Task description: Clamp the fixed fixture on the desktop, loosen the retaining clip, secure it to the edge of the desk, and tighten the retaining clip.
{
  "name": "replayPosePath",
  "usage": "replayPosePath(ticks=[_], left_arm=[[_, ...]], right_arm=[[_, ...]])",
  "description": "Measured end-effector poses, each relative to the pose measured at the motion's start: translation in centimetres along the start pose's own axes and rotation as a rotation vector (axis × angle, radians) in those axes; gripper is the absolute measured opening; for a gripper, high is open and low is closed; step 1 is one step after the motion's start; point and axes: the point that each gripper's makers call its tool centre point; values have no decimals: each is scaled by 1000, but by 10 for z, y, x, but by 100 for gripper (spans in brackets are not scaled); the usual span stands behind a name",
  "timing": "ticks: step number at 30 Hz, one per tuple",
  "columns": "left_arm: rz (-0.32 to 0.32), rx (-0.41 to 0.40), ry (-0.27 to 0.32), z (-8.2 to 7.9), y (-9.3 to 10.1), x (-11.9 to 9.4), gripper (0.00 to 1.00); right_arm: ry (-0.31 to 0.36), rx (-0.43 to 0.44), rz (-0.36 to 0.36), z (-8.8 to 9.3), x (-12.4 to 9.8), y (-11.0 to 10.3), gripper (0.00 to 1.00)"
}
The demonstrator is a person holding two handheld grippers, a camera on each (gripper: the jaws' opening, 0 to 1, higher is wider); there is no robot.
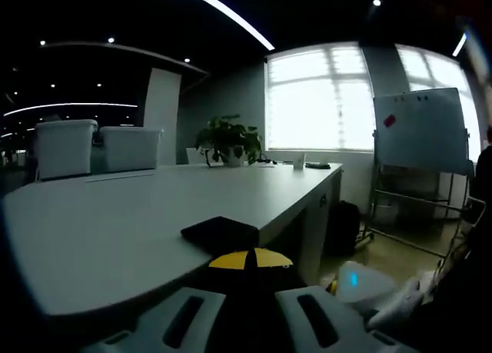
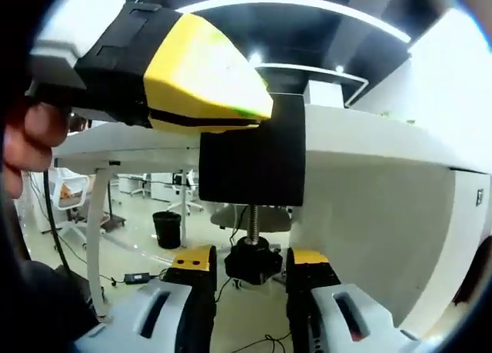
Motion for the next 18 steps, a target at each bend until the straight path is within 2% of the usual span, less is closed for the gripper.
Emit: replayPosePath(ticks=[6,8,10,16,17,18], left_arm=[[-4,-1,0,0,0,0,1],[-5,-1,-3,0,0,0,1],[-6,2,-6,0,-1,0,1],[-10,11,-9,0,-1,0,1],[-12,7,-7,0,-1,0,1],[-15,5,-5,0,-1,0,1]], right_arm=[[10,-36,-18,-3,-2,3,26],[4,-40,-55,-3,-1,2,26],[0,-41,-116,-3,-1,0,26],[-1,11,-398,-1,2,-11,25],[21,-27,-443,-1,1,-13,25],[14,-15,-488,-1,4,-14,25]])
Point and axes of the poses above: the point that each gripper's makers call its tool centre point, and the gripper's own axes: x roughly forward along the fingers, y roughly to its right, z roughly out of its underside, and after that the axes turned 15 degrees about z, right-handed
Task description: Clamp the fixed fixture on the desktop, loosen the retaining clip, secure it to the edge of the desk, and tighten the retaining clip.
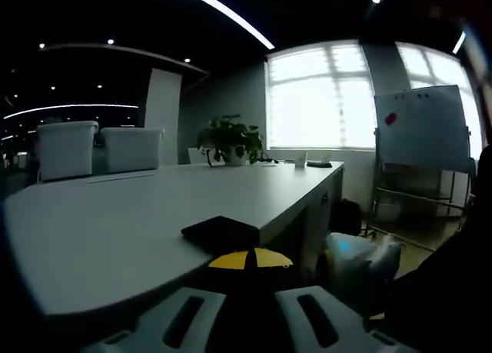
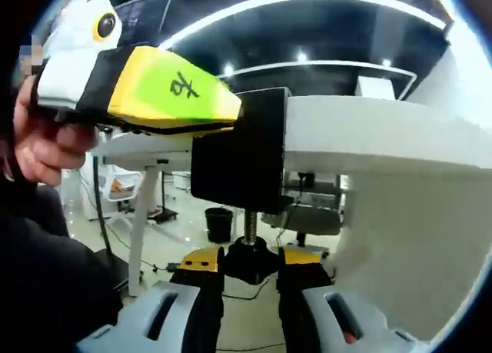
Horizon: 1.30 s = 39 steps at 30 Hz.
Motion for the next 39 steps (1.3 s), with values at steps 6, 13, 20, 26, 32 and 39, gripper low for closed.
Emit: replayPosePath(ticks=[6,13,20,26,32,39], left_arm=[[-13,-2,-3,0,-1,1,1],[-18,2,-19,-1,0,2,1],[-18,-8,-32,-2,1,1,1],[-13,-12,-28,-2,1,1,1],[-8,-17,-30,0,1,3,1],[-1,-25,-33,5,1,6,1]], right_arm=[[29,6,-242,0,0,-6,25],[38,81,-388,-2,-6,-13,25],[53,71,-518,-3,-10,-16,25],[51,120,-515,-1,-3,-10,26],[11,157,-472,4,-2,-9,26],[-9,121,-310,9,0,0,36]])
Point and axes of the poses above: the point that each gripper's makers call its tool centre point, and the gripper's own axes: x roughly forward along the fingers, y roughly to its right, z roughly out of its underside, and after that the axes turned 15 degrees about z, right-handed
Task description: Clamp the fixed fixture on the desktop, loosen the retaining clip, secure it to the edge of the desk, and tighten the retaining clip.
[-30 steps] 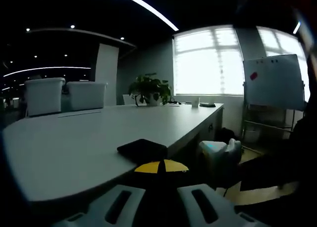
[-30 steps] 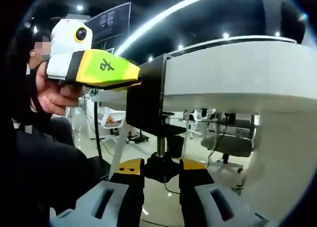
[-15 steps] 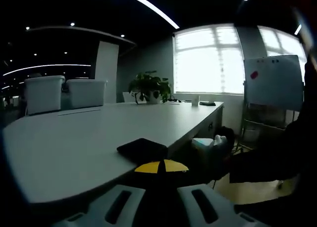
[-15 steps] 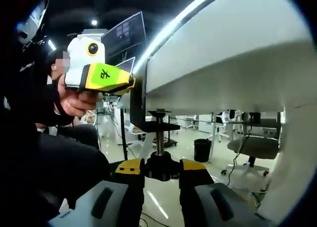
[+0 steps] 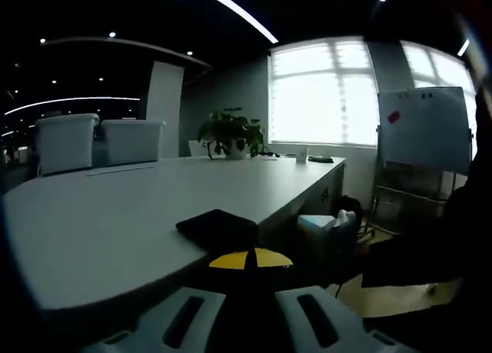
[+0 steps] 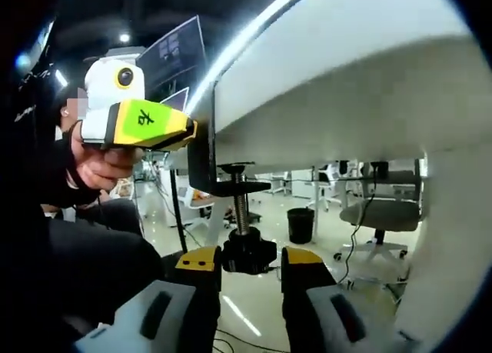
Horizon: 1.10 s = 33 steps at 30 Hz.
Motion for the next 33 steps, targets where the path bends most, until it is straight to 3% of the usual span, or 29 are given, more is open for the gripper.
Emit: replayPosePath(ticks=[2,10,12,14,18,21,24,33], left_arm=[[4,-4,4,0,0,0,1],[9,6,15,1,-1,-2,1],[7,0,25,1,-1,-4,1],[5,-5,30,2,-3,-6,1],[7,-13,37,3,-4,-8,1],[12,-15,39,3,-4,-8,1],[12,-14,41,3,-4,-8,1],[21,-13,40,3,-5,-9,1]], right_arm=[[19,10,60,-4,-3,1,37],[54,-147,257,-9,-19,-7,42],[62,-139,291,-9,-21,-12,43],[58,-174,370,-8,-21,-7,44],[56,-161,481,-11,-19,-2,45],[43,-230,536,-12,-12,-2,46],[62,-155,591,-14,-9,0,46],[52,-163,634,-11,-3,2,40]])
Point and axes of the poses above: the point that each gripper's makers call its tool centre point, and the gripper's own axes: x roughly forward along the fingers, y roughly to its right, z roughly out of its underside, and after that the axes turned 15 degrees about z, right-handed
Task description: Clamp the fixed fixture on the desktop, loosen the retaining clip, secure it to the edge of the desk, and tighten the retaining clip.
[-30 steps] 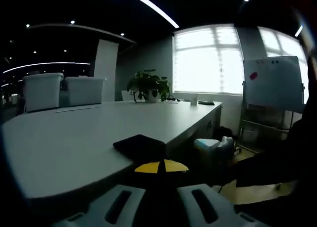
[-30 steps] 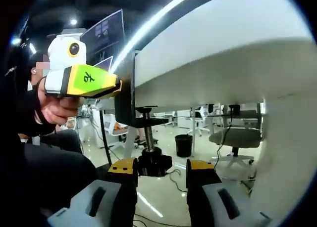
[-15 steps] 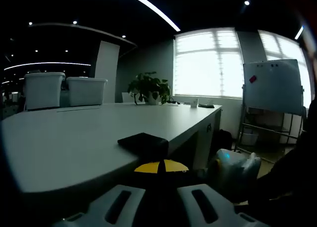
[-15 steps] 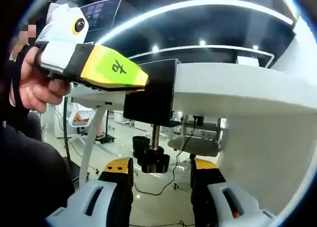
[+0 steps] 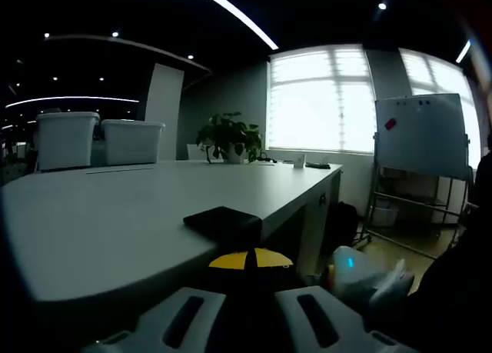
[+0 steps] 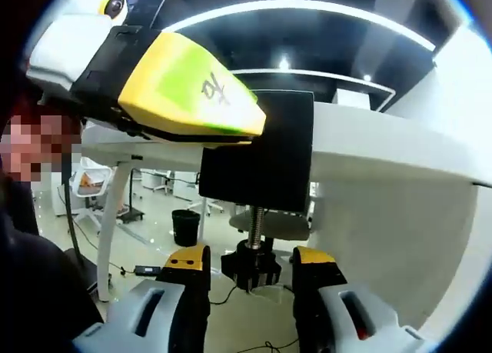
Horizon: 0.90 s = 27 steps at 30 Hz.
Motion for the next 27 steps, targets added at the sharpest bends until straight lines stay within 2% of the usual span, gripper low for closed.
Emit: replayPosePath(ticks=[2,4,5,20,25,27], left_arm=[[0,1,-1,0,0,0,1],[-1,1,-1,0,-1,0,1],[-2,2,2,0,-1,1,1],[-7,7,-3,0,-1,1,1],[-6,5,-5,0,-1,1,1],[-6,4,-4,0,-1,1,1]], right_arm=[[-10,-10,10,3,3,2,39],[-10,-12,15,3,4,4,31],[2,-43,5,2,4,4,28],[0,-51,-1,1,1,2,28],[-23,1,-113,2,1,-5,27],[-18,-13,-161,2,-1,-6,27]])
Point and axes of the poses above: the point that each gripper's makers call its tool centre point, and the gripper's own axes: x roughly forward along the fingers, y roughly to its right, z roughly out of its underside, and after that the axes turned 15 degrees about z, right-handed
